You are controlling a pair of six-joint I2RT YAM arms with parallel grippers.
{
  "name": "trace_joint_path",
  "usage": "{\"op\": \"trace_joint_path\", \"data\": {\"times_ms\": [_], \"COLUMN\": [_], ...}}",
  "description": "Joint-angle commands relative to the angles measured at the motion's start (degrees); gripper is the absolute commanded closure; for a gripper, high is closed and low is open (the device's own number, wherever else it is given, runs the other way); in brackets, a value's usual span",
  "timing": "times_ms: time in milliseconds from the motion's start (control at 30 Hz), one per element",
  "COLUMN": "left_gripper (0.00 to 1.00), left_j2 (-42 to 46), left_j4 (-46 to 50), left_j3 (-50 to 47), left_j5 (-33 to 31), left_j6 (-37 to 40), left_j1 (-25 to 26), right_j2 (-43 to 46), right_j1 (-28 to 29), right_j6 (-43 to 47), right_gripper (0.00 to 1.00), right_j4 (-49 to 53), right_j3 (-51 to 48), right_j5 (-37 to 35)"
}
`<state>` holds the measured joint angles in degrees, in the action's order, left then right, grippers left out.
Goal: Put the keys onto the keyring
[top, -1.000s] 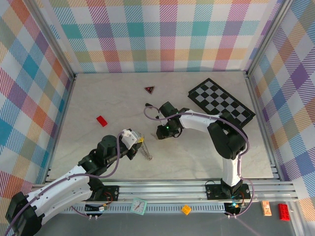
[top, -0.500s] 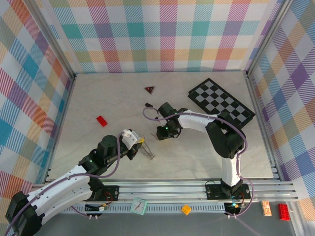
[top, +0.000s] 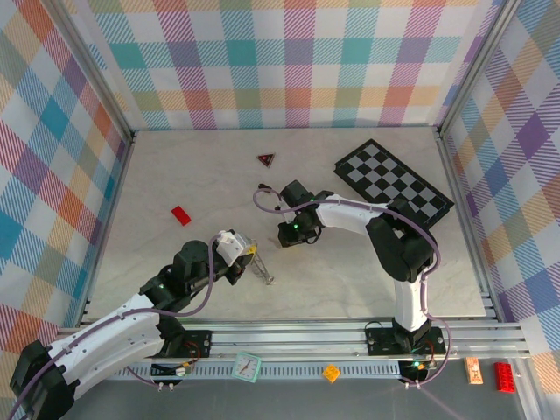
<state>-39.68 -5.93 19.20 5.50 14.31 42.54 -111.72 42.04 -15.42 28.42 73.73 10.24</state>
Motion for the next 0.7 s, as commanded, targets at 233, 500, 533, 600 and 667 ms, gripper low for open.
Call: {"op": "trace_joint_path", "data": {"times_ms": [233, 500, 533, 600, 667], "left_gripper": [1.0, 1.0, 1.0, 1.0, 1.0], "left_j2": [0.3, 0.3, 0.3, 0.3, 0.3], "left_j4": [-1.9, -2.0, -1.9, -1.9, -1.8], "left_j3": [-0.3, -0.2, -0.3, -0.3, -0.3], "left_j5": [1.4, 1.7, 1.7, 1.7, 1.7], "left_j6": [-0.9, -0.9, -0.9, -0.9, -0.9], "left_j1": [-0.4, -0.4, -0.4, -0.4, -0.5], "right_j2": [-1.1, -1.5, -1.6, -1.7, -1.7], "right_j1": [0.4, 0.4, 0.4, 0.4, 0.4], "right_j6": [0.9, 0.9, 0.9, 1.1, 1.0], "right_gripper": [0.85, 0.86, 0.86, 0.86, 0.86], "right_j4": [2.1, 2.6, 2.7, 2.8, 2.9], "right_j3": [1.9, 2.4, 2.4, 2.6, 2.6], "right_j5": [0.1, 0.1, 0.1, 0.1, 0.0]}}
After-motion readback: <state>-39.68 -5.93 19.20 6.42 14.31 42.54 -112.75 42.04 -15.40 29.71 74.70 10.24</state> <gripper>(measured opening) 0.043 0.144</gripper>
